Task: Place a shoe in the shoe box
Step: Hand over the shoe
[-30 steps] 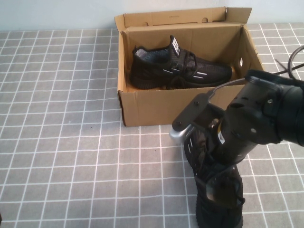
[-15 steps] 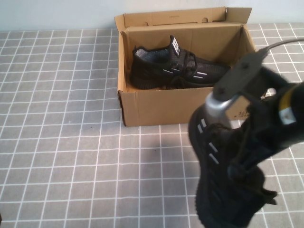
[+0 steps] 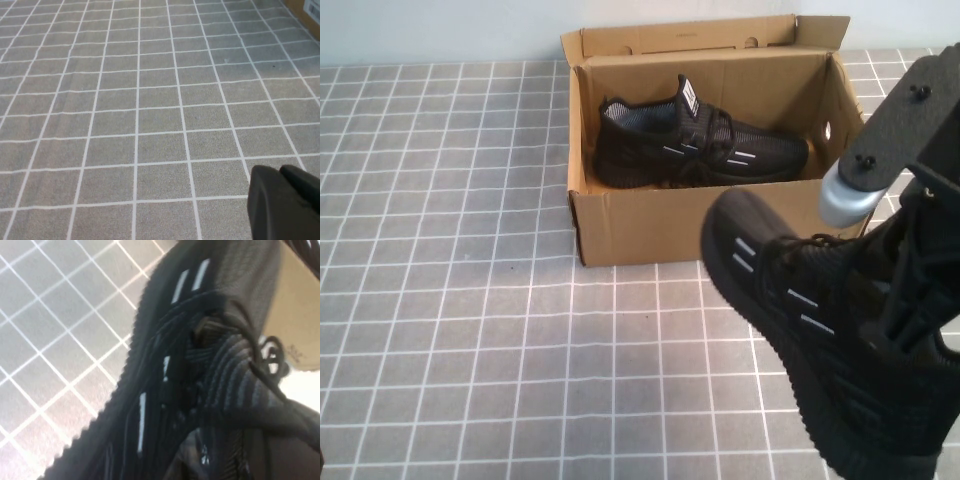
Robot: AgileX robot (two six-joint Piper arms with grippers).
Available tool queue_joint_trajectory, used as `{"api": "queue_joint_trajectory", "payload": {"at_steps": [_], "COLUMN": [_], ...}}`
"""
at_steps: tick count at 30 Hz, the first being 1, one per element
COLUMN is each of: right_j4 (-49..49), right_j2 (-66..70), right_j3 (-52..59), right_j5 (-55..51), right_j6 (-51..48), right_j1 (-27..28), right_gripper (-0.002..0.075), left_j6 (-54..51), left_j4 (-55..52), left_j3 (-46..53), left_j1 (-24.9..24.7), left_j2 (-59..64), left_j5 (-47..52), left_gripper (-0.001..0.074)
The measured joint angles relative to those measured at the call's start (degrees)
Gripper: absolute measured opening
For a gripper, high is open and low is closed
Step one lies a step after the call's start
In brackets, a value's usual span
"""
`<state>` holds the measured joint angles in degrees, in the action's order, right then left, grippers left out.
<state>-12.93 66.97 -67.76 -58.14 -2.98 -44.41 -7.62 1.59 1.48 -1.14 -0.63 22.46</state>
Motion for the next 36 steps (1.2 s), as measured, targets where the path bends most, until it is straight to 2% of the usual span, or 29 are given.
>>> {"api": "queue_joint_trajectory", "payload": {"at_steps": [4,9,20,23,28,36], "right_j4": [0.21,1.47,4.32,5.34,6.35,6.70], "right_j2": [0.00,0.00,0.00,0.00,0.00,0.00], "right_j3": [0.00,0.00,0.00,0.00,0.00,0.00], "right_j5": [1.90,2.84,3.44,3.44,4.19,6.31], "right_j6": [-0.65,-1.63,-2.96,-3.27,-3.40,-3.40], "right_j1": [0.00,0.00,0.00,0.00,0.00,0.00], "right_gripper": [-0.0003,-0.0003,-0.0003,-0.0003,-0.0003,-0.0003], "left_j6": [0.00,0.13,0.13,1.56,7.62,8.88], "left_j4": [0.00,-0.23,-1.25,0.20,14.13,17.71], "left_j3": [0.00,0.00,0.00,0.00,0.00,0.00], "left_j1": [-0.13,-2.77,-2.88,-2.88,-2.88,-2.88], "left_j2": [0.00,0.00,0.00,0.00,0.00,0.00], "left_j5": [0.00,0.00,-0.27,-4.91,-16.73,-32.74], "left_gripper": [-0.0001,-0.0001,-0.0001,-0.0001,-0.0001,-0.0001]}}
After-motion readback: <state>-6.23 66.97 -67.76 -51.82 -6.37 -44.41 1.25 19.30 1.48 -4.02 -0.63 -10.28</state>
